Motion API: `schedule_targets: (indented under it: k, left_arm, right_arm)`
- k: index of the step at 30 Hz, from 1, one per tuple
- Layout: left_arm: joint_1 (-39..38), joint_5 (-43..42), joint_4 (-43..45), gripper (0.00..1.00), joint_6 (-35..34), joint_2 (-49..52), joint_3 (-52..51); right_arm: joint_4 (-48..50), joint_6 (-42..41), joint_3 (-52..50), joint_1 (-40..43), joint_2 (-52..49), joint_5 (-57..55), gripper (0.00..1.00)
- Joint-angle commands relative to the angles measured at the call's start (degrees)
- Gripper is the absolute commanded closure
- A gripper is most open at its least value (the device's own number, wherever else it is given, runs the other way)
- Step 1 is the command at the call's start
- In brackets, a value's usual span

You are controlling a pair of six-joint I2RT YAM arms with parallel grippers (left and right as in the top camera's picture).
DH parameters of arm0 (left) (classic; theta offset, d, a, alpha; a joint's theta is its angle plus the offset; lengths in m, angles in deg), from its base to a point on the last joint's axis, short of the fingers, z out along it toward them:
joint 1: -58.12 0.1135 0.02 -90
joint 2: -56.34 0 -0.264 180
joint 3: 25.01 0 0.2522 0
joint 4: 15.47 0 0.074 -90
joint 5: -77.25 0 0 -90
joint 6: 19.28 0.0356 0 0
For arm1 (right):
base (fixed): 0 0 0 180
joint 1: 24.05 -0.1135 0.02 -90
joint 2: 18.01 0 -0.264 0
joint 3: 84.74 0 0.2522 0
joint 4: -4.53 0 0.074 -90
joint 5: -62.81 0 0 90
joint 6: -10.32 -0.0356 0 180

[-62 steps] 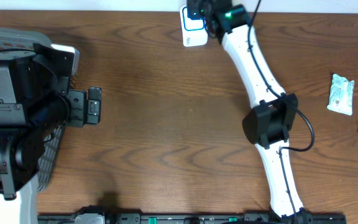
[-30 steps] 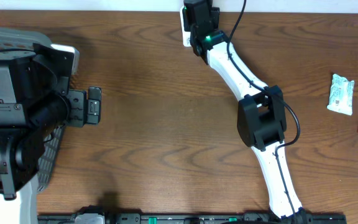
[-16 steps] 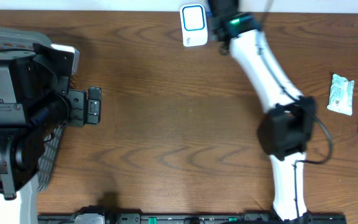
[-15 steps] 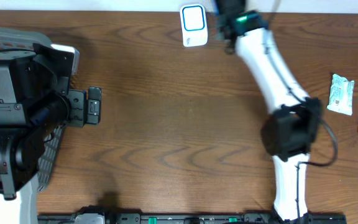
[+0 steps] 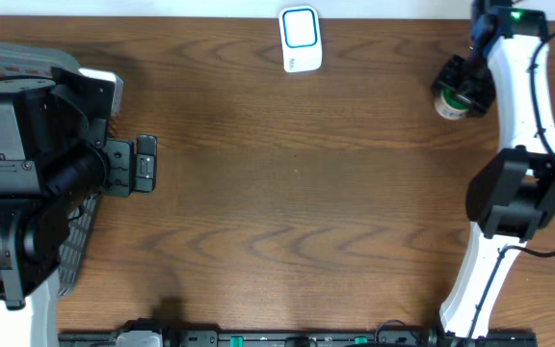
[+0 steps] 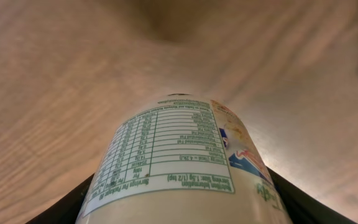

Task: Scan the item barcode
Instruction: 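Carry the container right and set it down beside the wipes pack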

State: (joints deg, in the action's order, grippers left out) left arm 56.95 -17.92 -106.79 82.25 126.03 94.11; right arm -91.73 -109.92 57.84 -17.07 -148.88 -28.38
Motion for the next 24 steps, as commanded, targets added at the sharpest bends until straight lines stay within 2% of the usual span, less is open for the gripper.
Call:
schedule_targets:
  k: [1,5,14,19,24]
  left_arm:
    - [0.2,0.7,0.0,0.02,-0.7,-0.1,0.1]
    - [0.2,0.7,0.0,0.02,-0.7,-0.1,0.1]
    - [0.2,0.7,0.0,0.02,-0.7,-0.1,0.1]
    - [0.2,0.7,0.0,0.02,-0.7,-0.1,0.1]
    - [0.2,0.7,0.0,0.02,-0.7,-0.1,0.1]
  right_arm:
    - [-0.7,-1.0,-0.4,3.5,0.4,1.1,0.34]
    - [0.2,-1.0,-3.0,6.6,0.4,-0.1,0.32]
    - [8.5,-1.0,-13.9,12.4,0.4,-0.4,0.32]
    - [10.1,-1.0,-15.0,15.6,0.4,-1.3,0.19]
    - [10.6,-2.0,-15.0,17.8,0.4,-1.0,0.19]
